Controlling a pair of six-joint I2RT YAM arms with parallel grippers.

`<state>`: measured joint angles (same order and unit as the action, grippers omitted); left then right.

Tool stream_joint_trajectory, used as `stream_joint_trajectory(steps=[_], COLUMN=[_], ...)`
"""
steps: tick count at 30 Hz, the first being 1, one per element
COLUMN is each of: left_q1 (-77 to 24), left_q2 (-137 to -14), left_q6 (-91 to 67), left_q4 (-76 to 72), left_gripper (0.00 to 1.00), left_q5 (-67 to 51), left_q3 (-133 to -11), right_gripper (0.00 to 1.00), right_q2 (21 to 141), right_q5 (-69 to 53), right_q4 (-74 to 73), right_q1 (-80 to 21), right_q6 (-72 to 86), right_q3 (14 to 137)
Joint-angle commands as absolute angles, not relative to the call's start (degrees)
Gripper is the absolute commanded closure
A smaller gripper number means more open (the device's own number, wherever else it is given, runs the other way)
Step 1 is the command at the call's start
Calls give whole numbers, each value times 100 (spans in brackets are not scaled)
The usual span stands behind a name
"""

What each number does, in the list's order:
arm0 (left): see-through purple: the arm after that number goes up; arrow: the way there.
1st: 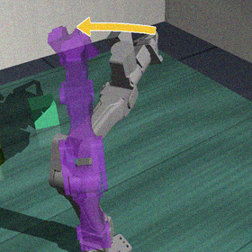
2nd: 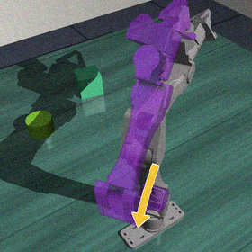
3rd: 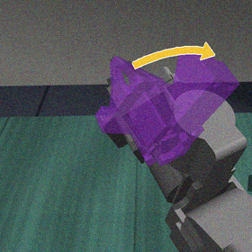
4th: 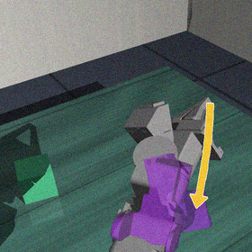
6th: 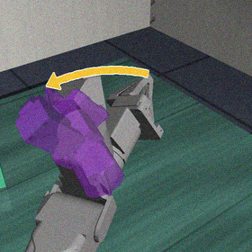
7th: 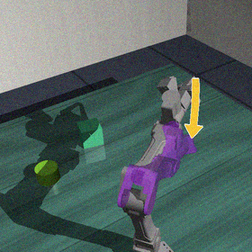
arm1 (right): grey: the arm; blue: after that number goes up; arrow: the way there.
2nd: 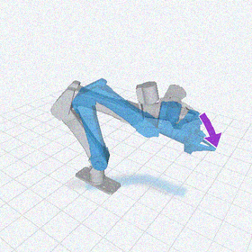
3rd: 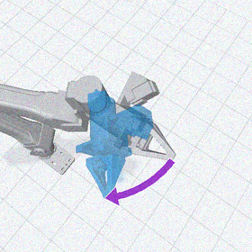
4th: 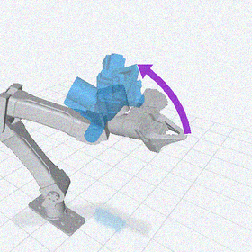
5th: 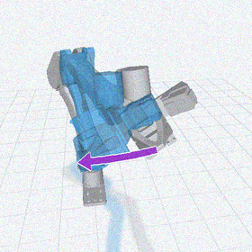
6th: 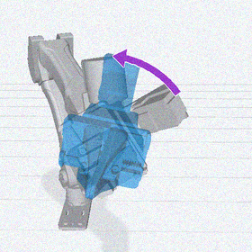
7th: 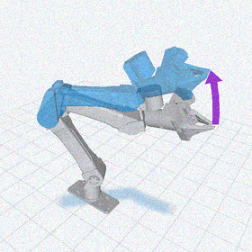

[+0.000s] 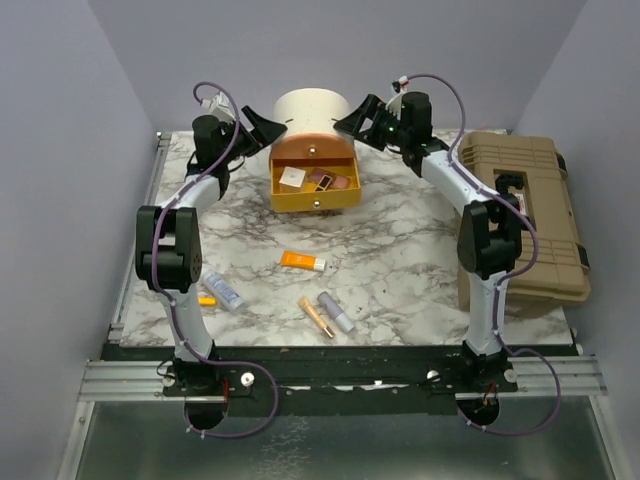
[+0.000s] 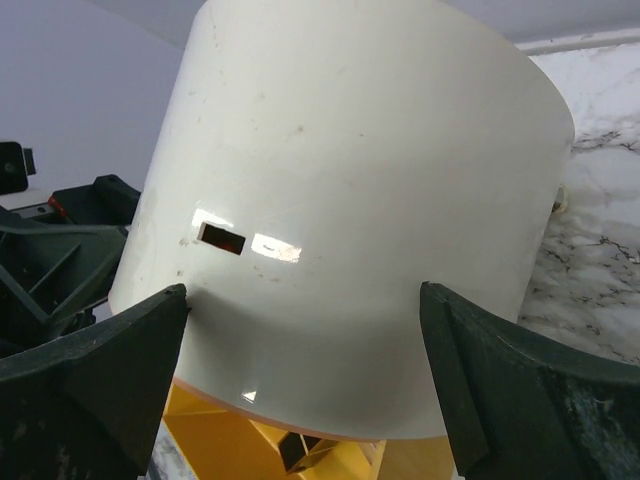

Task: Organize the makeup
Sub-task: Move the storage box to the center of the board.

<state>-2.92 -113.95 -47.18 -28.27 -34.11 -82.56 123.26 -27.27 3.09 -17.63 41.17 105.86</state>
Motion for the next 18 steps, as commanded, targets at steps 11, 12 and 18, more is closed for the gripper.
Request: stream_joint_trajectory(steps=[11, 12, 18], left_q1=[-1196, -1232, -1272], left_q2=[-10350, -10281, -10027], left_q6=[-4590, -4597, -4366], left_q4=[-2068, -2066, -1794], left_gripper=[11, 12, 11], left_q5=[-3856, -3821, -3678], left_q3=[-7333, -7269, -7162], right_gripper=[0, 0, 0], right_q2=[12445, 12439, 12264], right_q5=[-4102, -4127, -4415], right_q4=[-798, -781, -447], right_q1=[-1334, -1333, -1340], right_q6=[3304, 3324, 3547], right_q3=[10926, 10888, 10319])
